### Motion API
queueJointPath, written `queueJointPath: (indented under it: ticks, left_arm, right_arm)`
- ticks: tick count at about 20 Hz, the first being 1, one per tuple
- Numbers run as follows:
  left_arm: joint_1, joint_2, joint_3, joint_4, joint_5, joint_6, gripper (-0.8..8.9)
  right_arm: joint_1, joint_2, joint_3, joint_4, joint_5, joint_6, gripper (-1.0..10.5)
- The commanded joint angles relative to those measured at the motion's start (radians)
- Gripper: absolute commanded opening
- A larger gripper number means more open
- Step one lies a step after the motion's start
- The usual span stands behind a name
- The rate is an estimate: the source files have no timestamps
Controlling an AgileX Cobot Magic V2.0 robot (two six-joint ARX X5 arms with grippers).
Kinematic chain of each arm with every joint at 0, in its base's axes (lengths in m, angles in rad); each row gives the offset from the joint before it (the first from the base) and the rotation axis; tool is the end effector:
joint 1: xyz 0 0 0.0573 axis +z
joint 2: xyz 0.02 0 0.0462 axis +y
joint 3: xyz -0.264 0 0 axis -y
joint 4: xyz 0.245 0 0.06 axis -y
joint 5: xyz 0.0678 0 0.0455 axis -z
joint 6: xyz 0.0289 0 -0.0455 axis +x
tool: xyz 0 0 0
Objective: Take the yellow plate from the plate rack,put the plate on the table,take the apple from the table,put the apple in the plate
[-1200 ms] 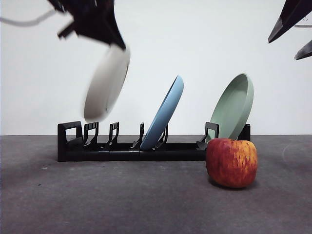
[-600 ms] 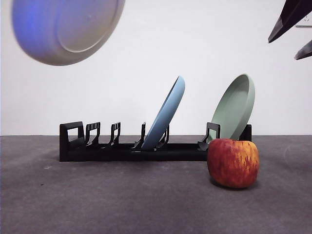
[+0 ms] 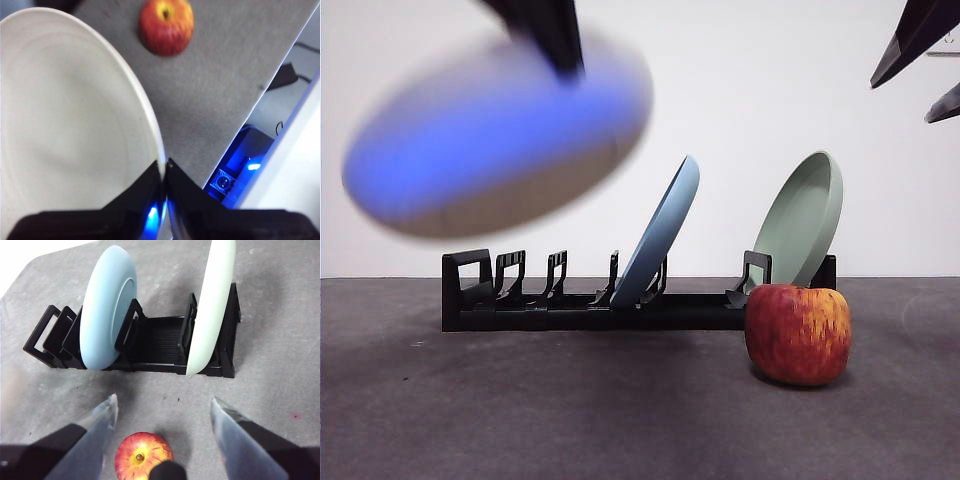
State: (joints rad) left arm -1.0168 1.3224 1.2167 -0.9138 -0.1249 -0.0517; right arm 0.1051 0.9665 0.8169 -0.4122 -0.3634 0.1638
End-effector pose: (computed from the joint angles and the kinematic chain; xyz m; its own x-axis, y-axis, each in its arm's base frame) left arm 0.1375 -0.2155 0.3110 0.3794 -0.3764 -0.8452 0.7852 0.6141 0.0789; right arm 0.1993 0.0313 0.2931 0.7494 0.4365 -0.4979 -0.3055 0.8951 0.3248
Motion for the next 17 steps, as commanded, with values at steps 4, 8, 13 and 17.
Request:
queueJointPath:
  ticks: [4, 8, 13, 17]
  left_arm:
    - [-0.005, 0.172, -0.134, 0.212, -0.027, -0.011, -0.08]
    - [-0.012, 0.332, -0.144, 0.282, -0.064, 0.0, -0.09]
    - [-0.034, 0.367, -0.142, 0.278, -0.05, -0.015, 2.98]
    - [-0.037, 0.229, -0.141, 0.348, -0.061, -0.035, 3.14]
  right_arm:
    - [0.0, 0.002, 0.003, 0.006, 0.003, -0.009, 3.1]
    - [0.0, 0.002, 0.003, 0.006, 0.003, -0.009, 3.1]
    - [0.0, 0.002, 0.003, 0.006, 0.002, -0.043, 3.2]
    - [0.018, 0.002, 0.044, -0.041, 0.007, -0.089, 4.6]
